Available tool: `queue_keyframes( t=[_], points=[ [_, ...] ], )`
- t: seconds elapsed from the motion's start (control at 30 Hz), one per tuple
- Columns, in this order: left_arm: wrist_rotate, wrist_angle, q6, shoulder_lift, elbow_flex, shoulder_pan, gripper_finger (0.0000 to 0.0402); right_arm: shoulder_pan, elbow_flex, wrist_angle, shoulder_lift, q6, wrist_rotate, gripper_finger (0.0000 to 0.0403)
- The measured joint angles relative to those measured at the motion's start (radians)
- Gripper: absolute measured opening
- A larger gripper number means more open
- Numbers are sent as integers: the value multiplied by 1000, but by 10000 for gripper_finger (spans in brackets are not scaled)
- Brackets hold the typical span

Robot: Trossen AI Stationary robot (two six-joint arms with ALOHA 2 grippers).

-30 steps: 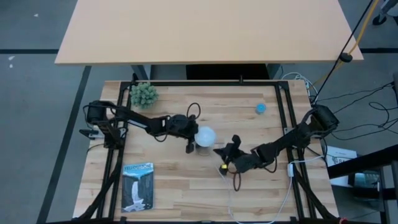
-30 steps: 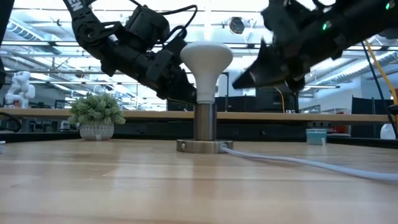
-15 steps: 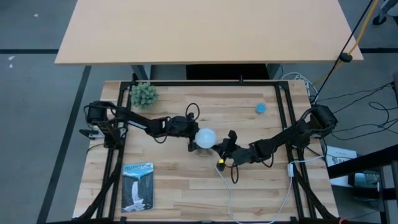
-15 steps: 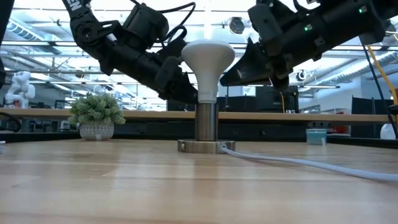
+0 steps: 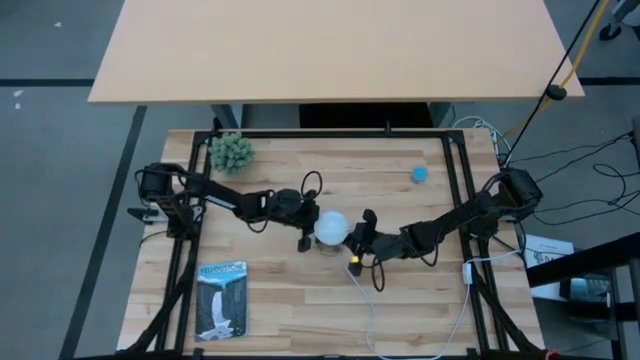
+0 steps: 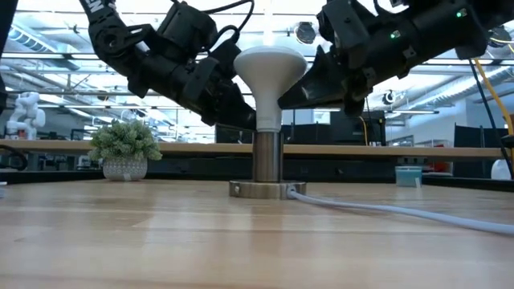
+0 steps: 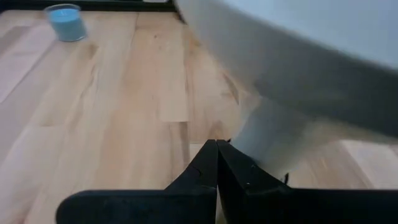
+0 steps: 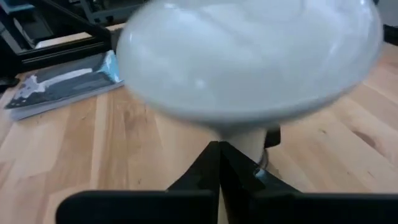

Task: Screw lightbulb
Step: Remove the lightbulb from the lamp

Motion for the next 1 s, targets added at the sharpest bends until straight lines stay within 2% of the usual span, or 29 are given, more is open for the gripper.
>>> queue_keyframes(
  t=[0.23, 0.37, 0.43, 0.6, 0.73, 0.87, 1.0],
  points=[
    [-3, -2, 0, 0, 0, -12, 0, -35, 0, -9, 20, 5, -3, 0],
    [12, -11, 0, 0, 1, -19, 0, -40, 0, -69, 21, 69, 127, 0],
    [13, -23, 0, 0, 1, -20, 0, -41, 0, -88, 21, 88, 141, 0],
    [-35, -40, 3, -2, 2, -5, 0, -26, 0, -86, 21, 113, 67, 0],
    [-76, -38, 0, -2, 2, 16, 0, -11, 0, -8, 21, 100, -19, 0],
    [-52, -6, -4, -2, 2, 19, 0, -8, 0, 79, 21, 50, -32, 0],
    [-44, -3, -1, -2, 2, 10, 0, -18, 1, 49, 21, 97, -75, 0]
  ],
)
